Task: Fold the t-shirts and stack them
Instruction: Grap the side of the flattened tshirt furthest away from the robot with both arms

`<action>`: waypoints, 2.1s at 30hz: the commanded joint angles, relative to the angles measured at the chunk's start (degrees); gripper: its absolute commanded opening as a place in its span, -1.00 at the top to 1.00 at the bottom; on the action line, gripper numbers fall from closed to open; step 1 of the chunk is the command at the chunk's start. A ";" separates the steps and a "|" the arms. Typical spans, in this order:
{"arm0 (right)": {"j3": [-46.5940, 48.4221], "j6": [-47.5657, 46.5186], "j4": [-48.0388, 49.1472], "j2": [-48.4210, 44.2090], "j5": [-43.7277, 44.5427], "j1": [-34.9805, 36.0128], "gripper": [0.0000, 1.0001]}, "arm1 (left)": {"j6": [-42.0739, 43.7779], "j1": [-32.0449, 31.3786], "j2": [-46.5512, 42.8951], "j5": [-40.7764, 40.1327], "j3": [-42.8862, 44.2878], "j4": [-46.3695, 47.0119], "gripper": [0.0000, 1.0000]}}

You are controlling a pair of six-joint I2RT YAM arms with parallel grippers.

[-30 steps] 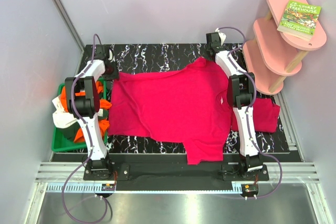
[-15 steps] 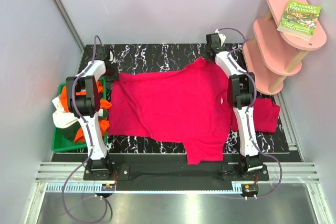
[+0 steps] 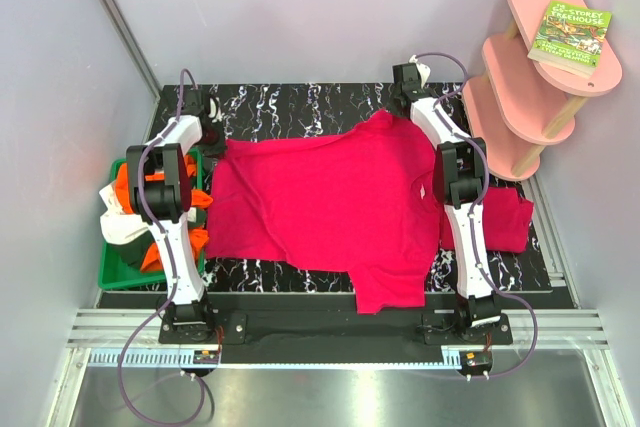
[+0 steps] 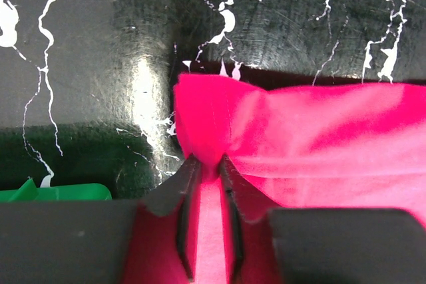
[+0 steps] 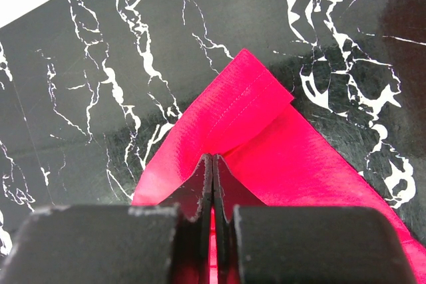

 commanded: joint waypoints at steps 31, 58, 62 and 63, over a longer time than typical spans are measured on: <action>-1.61 -1.14 2.09 -6.69 1.81 0.34 1.00 | 2.31 0.27 -5.09 -0.32 0.42 0.08 1.00; 7.79 -3.51 2.35 -4.23 5.59 -2.74 1.00 | 3.89 0.27 5.80 0.46 28.10 -2.29 1.00; 11.13 -3.60 3.50 -2.21 4.54 -3.17 1.00 | 3.54 0.10 9.58 1.08 34.51 -3.52 1.00; 11.48 -3.52 3.85 -1.94 4.28 -3.26 1.00 | 3.54 -0.16 10.37 1.17 34.96 -3.61 1.00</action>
